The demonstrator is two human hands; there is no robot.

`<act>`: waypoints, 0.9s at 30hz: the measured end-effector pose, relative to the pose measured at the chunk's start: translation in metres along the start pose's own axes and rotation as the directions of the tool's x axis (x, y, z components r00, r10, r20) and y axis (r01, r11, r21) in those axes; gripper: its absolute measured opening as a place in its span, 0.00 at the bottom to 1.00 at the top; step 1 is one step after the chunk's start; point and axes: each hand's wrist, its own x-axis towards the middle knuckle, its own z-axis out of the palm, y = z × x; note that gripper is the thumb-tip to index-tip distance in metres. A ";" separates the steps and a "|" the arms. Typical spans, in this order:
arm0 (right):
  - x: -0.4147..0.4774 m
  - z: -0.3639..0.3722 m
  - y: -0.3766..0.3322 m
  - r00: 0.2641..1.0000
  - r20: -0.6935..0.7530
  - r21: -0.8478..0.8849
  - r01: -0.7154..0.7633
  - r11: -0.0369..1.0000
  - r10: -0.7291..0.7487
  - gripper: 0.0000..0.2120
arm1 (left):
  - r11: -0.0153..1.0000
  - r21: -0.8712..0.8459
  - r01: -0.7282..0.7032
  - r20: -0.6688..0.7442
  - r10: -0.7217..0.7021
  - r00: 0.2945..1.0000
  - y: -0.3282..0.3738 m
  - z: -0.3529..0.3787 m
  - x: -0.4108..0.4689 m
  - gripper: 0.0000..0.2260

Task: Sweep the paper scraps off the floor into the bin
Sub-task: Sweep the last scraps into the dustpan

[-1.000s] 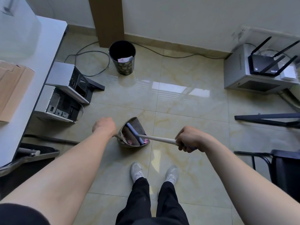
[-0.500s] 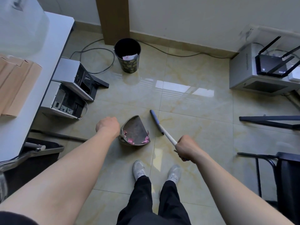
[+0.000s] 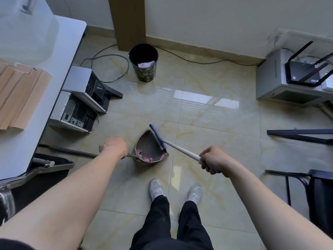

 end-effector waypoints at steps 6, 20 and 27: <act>0.000 0.028 0.008 0.996 -0.078 -0.235 0.014 0.972 -0.033 0.11 | 0.999 0.025 -0.031 -0.026 0.032 0.999 0.005 0.001 0.000 0.17; 0.000 0.014 0.015 0.999 0.037 0.043 -0.016 0.999 0.014 0.13 | 0.970 -0.243 -0.008 0.362 0.098 0.927 -0.003 0.020 0.018 0.06; -0.001 0.020 0.014 0.999 -0.023 0.175 -0.020 0.984 0.024 0.11 | 0.642 -0.607 0.468 0.674 0.105 0.731 -0.023 0.062 0.042 0.11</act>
